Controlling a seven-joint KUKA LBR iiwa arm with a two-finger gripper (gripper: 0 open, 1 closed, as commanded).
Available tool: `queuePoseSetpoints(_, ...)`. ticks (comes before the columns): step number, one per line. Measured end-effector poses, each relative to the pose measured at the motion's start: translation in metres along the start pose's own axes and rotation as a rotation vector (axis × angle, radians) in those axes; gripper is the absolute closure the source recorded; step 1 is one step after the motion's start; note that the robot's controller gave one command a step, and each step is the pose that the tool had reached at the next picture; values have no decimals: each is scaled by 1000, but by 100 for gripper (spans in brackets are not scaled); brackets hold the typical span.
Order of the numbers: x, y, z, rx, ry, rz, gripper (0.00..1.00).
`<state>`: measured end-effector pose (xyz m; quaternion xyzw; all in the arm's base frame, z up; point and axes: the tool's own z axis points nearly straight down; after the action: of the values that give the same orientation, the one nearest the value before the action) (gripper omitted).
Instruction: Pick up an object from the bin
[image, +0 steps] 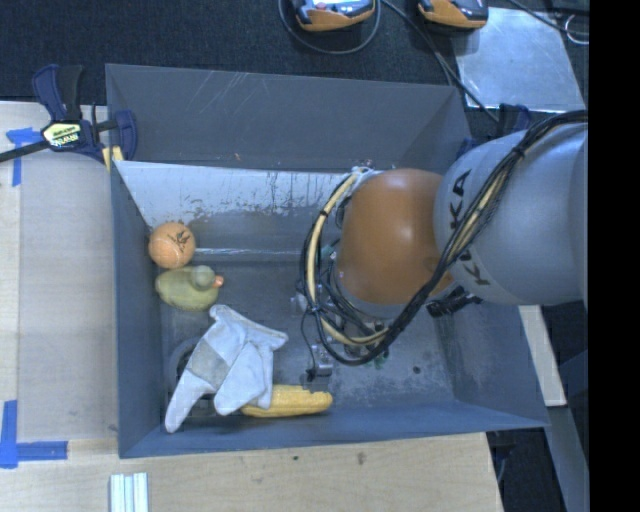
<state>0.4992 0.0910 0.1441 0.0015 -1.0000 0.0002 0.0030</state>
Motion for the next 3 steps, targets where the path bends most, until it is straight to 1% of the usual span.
queuePoseSetpoints(1, -2, 0, -4, -1, -8, 3, 0)
queuePoseSetpoints(2, -20, 30, 22, 1, -15, -110, 0)
queuePoseSetpoints(3, -20, 97, 16, 6, -1, -292, 0)
